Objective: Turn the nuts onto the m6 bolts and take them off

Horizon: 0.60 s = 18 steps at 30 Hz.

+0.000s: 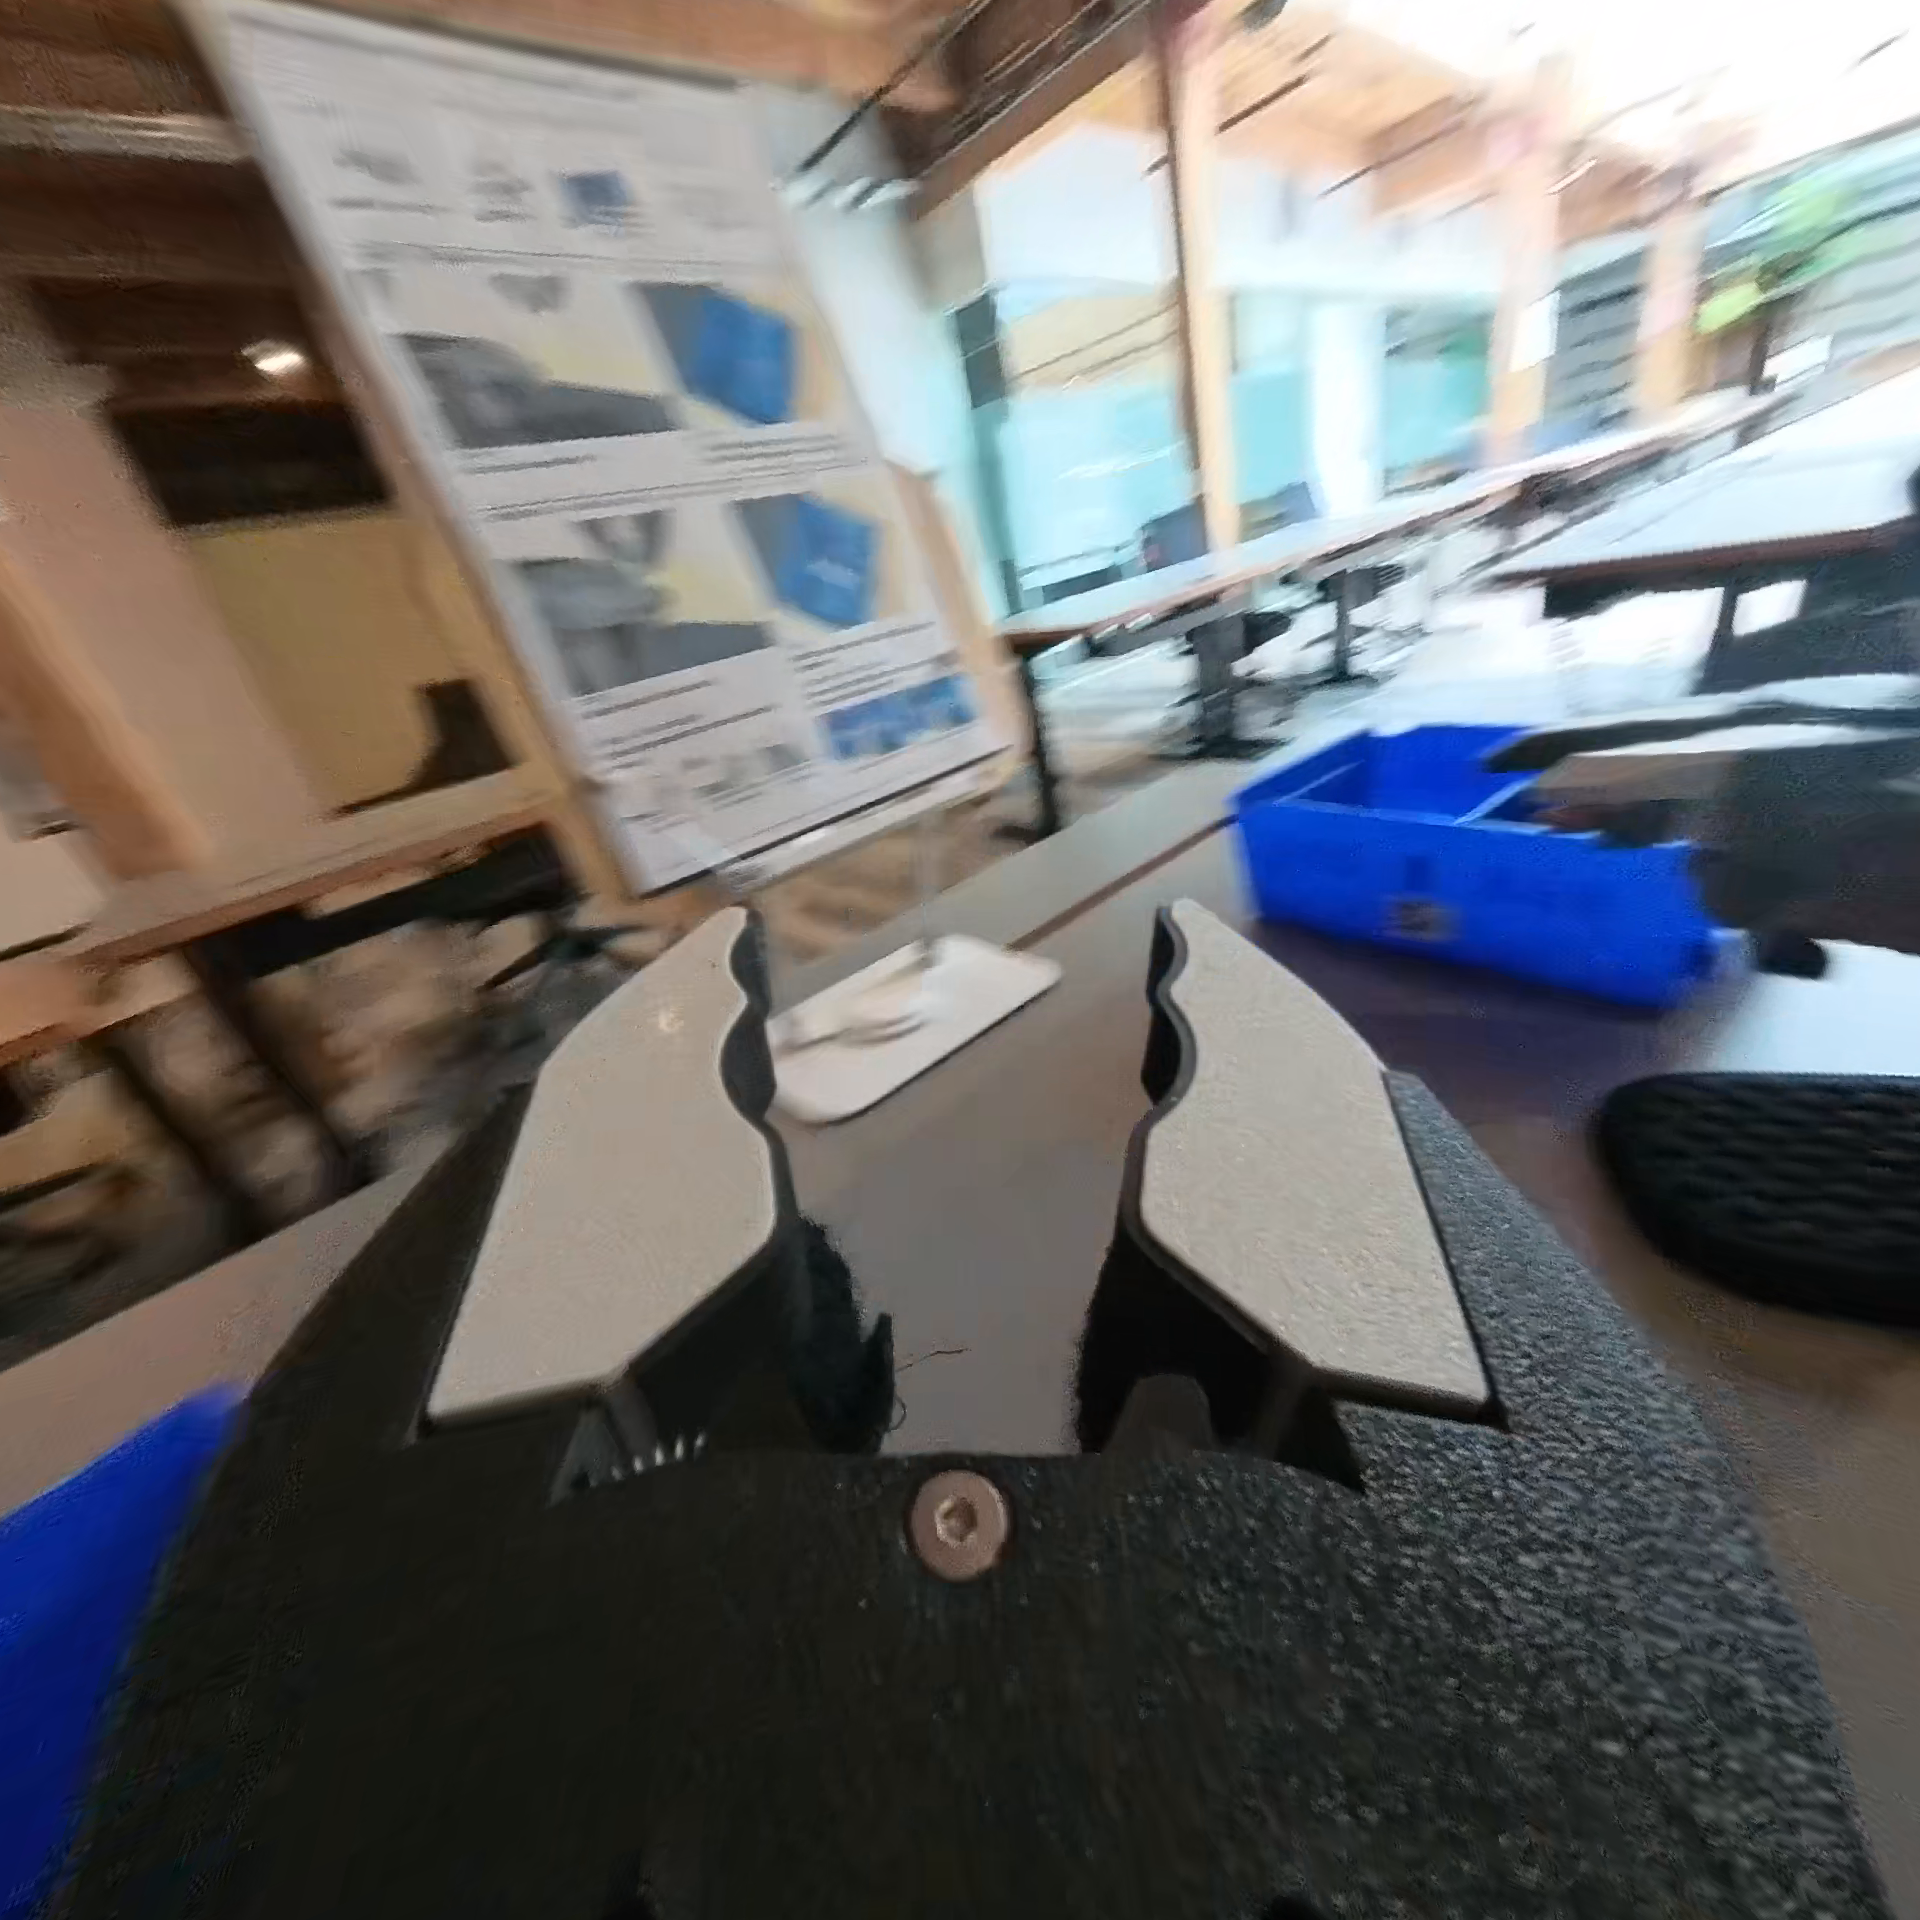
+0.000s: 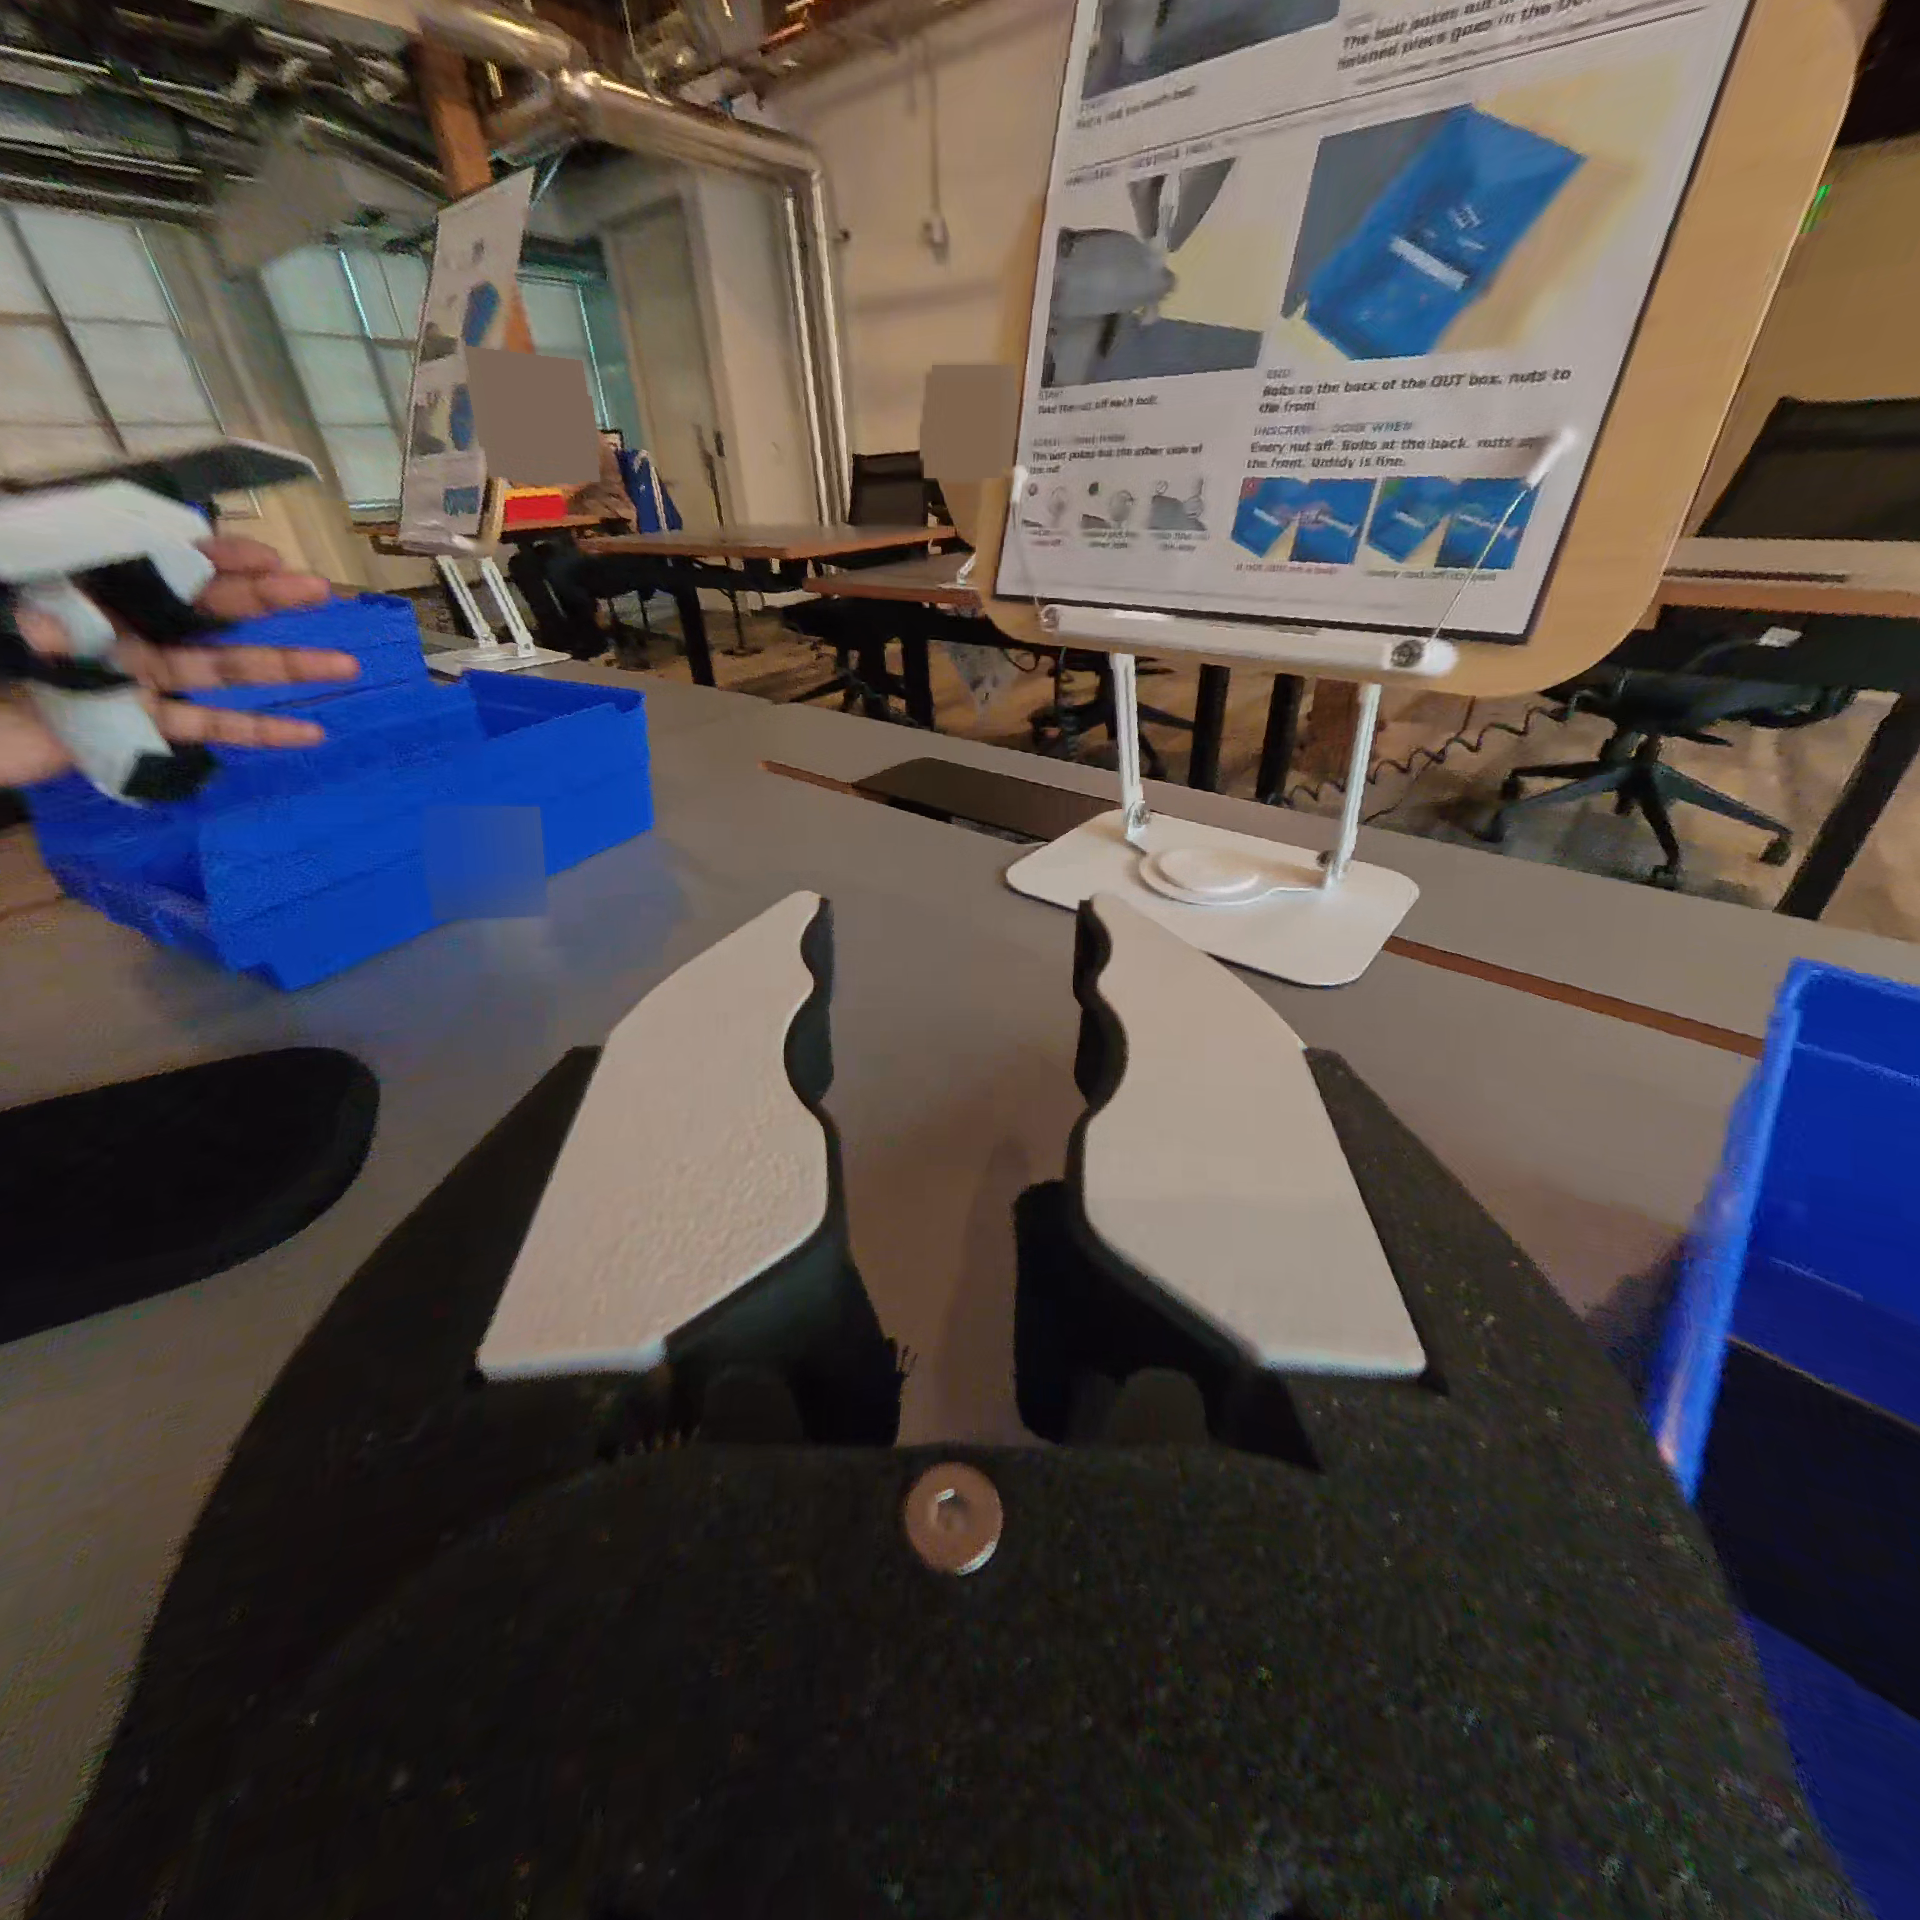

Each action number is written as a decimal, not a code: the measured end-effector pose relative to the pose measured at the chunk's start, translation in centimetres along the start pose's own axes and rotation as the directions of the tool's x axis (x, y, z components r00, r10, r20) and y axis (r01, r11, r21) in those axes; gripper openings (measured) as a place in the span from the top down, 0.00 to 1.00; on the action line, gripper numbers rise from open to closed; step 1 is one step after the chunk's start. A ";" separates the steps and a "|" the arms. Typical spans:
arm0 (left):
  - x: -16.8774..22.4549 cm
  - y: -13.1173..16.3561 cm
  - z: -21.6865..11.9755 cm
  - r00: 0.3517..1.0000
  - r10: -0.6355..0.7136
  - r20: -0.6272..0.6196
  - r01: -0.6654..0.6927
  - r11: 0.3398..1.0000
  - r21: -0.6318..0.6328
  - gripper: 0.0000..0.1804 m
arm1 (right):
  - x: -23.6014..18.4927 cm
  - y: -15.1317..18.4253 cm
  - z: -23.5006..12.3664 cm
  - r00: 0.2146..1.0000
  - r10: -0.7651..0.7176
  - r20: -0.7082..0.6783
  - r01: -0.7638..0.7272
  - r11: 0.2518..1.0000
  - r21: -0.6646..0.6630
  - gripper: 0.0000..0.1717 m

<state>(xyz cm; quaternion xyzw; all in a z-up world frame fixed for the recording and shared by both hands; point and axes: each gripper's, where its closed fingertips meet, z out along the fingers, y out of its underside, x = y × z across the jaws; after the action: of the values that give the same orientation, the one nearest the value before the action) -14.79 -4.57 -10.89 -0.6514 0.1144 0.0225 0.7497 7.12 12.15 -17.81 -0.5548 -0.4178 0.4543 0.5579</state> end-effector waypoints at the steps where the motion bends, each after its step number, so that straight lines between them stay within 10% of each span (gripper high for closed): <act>1: -2.5 -0.2 -1.5 0.997 0.020 0.072 -0.017 0.999 -0.052 0.62 | -0.1 0.4 0.3 1.000 -0.002 -0.014 0.002 1.000 0.011 0.76; 8: -17.6 8.7 -11.0 0.905 0.099 0.413 0.172 0.804 -0.569 0.77 | -0.4 2.0 0.7 0.991 -0.121 -0.057 0.120 0.992 -0.025 0.80; 18: -20.0 21.8 -12.3 0.855 -0.081 0.512 0.485 0.476 -0.734 0.73 | 0.2 1.8 0.2 0.996 -0.057 -0.061 0.057 0.998 -0.002 0.79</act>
<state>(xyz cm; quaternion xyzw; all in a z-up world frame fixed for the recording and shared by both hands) -40.02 -11.09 -29.56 -0.9196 -0.1828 0.0830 0.3378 6.94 12.34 -19.56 -0.5563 -0.4160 0.4210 0.5832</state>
